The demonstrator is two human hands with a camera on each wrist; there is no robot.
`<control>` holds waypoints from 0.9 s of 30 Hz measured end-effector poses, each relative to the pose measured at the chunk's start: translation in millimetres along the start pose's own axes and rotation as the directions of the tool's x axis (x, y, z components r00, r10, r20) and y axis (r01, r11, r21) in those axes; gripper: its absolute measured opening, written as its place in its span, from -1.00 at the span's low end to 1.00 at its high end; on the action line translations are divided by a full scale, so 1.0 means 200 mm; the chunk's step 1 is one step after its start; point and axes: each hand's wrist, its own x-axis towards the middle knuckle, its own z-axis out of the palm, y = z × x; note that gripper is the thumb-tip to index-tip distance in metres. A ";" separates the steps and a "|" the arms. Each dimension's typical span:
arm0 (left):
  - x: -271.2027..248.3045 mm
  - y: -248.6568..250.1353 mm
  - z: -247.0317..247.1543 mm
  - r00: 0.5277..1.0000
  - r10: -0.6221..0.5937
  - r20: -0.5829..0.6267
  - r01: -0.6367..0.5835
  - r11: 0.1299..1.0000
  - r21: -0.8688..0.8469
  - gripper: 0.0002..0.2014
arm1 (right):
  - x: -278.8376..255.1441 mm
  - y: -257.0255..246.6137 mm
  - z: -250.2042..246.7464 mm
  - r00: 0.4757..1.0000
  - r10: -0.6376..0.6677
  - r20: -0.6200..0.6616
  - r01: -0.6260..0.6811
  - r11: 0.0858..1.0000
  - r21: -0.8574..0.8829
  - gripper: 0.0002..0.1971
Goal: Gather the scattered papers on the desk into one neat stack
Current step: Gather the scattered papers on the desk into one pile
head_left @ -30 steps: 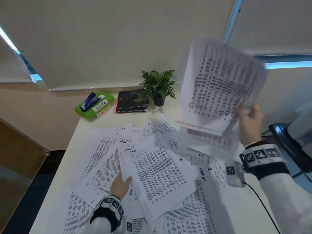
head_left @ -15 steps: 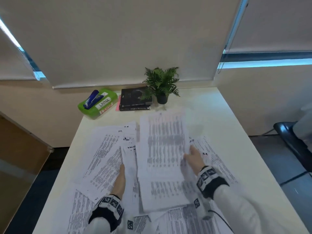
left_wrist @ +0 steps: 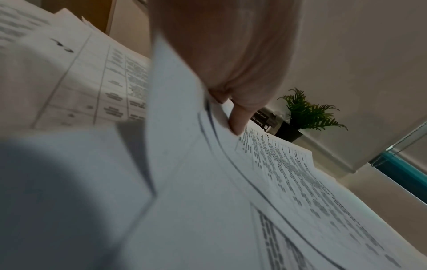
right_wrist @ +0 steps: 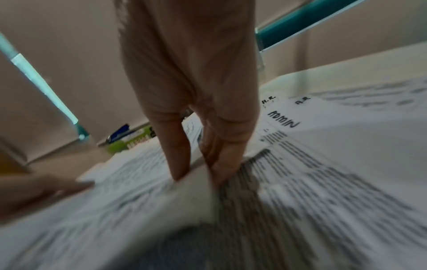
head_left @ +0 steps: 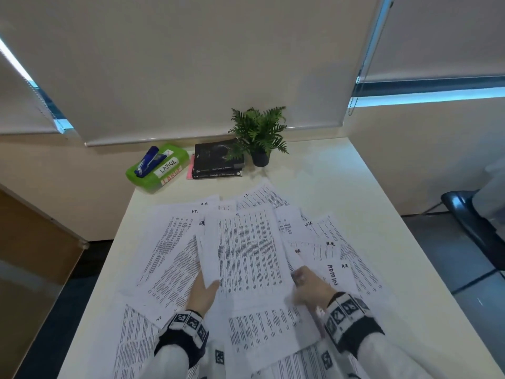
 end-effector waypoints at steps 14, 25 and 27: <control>0.03 -0.04 0.02 0.999 -0.013 -0.040 0.015 0.999 0.044 -0.54 | -0.23 0.16 -0.51 0.720 0.074 -0.690 0.109 0.970 0.219 -0.82; 0.04 -0.06 -0.03 0.995 -0.029 0.095 0.025 0.999 0.040 -0.44 | -0.12 -0.27 -0.49 0.400 -0.051 -0.915 0.370 0.923 0.110 -0.77; 0.04 -0.07 -0.03 0.995 -0.038 0.095 0.035 0.999 0.032 -0.43 | -0.11 -0.28 -0.51 0.405 -0.005 -0.914 0.427 0.885 0.185 -0.81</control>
